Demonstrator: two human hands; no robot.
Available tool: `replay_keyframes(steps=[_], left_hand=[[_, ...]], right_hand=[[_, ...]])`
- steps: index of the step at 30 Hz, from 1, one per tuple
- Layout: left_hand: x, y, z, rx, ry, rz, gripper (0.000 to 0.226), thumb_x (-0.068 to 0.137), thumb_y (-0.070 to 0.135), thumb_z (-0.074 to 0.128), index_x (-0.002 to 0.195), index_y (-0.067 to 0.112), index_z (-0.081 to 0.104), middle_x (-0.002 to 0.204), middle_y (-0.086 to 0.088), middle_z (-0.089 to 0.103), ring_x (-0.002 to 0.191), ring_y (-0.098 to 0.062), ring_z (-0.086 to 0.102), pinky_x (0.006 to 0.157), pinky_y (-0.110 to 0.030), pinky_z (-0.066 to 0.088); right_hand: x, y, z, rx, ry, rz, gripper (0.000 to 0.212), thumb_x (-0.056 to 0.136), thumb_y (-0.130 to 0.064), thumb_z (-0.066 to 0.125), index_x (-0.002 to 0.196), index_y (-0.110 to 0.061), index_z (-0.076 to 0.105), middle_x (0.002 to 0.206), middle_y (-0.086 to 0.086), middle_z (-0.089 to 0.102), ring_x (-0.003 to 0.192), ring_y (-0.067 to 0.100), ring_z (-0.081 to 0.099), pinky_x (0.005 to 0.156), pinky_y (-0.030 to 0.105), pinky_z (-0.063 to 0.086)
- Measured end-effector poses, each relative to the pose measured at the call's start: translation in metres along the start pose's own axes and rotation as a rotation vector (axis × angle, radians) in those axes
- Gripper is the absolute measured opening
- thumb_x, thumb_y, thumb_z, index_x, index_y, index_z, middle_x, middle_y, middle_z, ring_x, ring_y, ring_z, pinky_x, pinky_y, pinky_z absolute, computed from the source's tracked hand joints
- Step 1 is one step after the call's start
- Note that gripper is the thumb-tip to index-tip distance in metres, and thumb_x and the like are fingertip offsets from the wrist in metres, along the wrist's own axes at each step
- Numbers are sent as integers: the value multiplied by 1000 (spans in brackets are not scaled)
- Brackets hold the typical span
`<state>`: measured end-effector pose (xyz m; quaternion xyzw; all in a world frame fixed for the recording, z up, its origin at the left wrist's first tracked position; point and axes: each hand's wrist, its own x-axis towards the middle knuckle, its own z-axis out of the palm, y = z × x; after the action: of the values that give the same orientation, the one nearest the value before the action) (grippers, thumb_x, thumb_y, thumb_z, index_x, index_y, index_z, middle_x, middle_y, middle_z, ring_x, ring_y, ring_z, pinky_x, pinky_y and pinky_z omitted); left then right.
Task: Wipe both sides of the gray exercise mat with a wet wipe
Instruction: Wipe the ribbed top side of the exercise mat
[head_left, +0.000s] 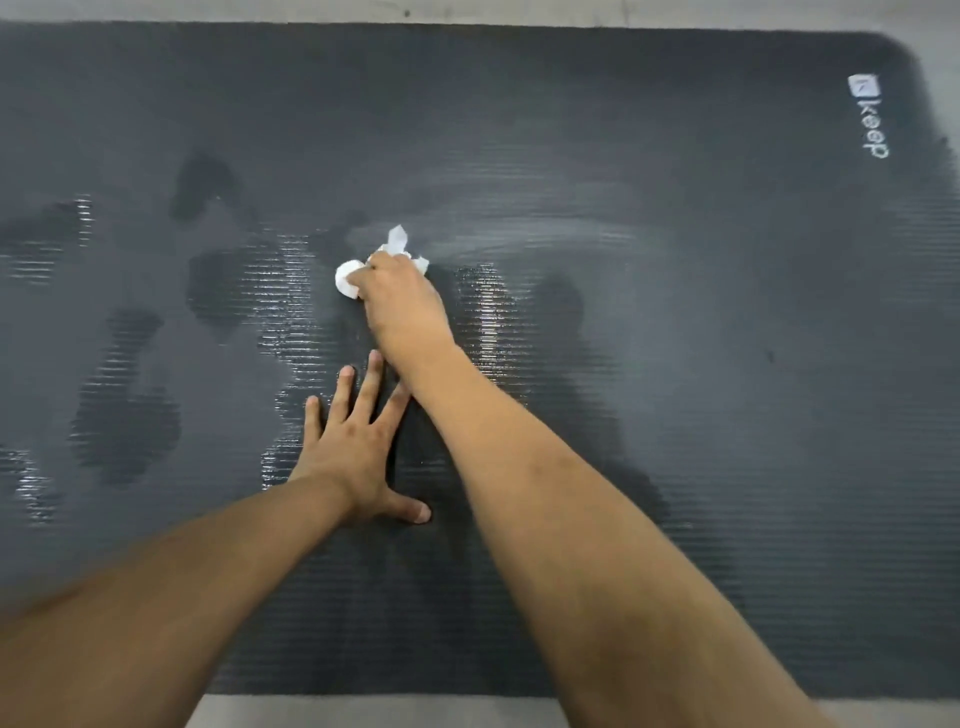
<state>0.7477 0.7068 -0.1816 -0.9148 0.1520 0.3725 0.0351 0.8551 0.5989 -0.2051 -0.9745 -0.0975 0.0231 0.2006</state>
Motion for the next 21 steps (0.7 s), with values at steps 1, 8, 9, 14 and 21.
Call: replay_keyframes(steps=[1, 8, 9, 14, 21], left_hand=[[-1, 0, -1, -5, 3, -2, 157, 56, 79, 80, 149, 36, -40, 153, 1, -51, 149, -30, -36, 124, -60, -5], [-3, 1, -1, -68, 32, 5, 161, 52, 78, 83, 143, 41, -45, 152, 5, -53, 148, -30, -36, 123, -61, -7], [-3, 1, -1, -67, 32, 5, 161, 52, 77, 83, 144, 41, -44, 152, 5, -53, 148, -30, -36, 123, -61, -8], [-5, 3, -3, -50, 36, 7, 160, 53, 76, 84, 149, 38, -39, 155, 2, -49, 150, -31, -33, 123, -61, -6], [-6, 1, -4, -35, 49, 31, 158, 53, 78, 82, 152, 36, -35, 158, 0, -45, 152, -33, -28, 123, -61, -2]], right_hand=[[-7, 16, -5, 13, 35, 3, 27, 91, -5, 50, 109, -15, 68, 114, 5, 58, 111, 23, 51, 75, 36, 47], [-101, 201, -86, -77, 406, 744, 29, 79, 3, 43, 84, -10, 67, 93, 14, 61, 90, 36, 56, 62, 32, 31], [-101, 202, -87, -74, 426, 811, 29, 78, 3, 42, 83, -10, 67, 93, 14, 59, 90, 37, 55, 63, 31, 29], [-50, 69, -32, 34, 300, 457, 25, 84, -4, 52, 84, -21, 70, 95, 9, 61, 94, 30, 58, 65, 31, 35], [-63, 52, -20, -14, 137, 216, 26, 92, -9, 50, 107, -17, 69, 111, 8, 59, 107, 28, 53, 80, 37, 45]])
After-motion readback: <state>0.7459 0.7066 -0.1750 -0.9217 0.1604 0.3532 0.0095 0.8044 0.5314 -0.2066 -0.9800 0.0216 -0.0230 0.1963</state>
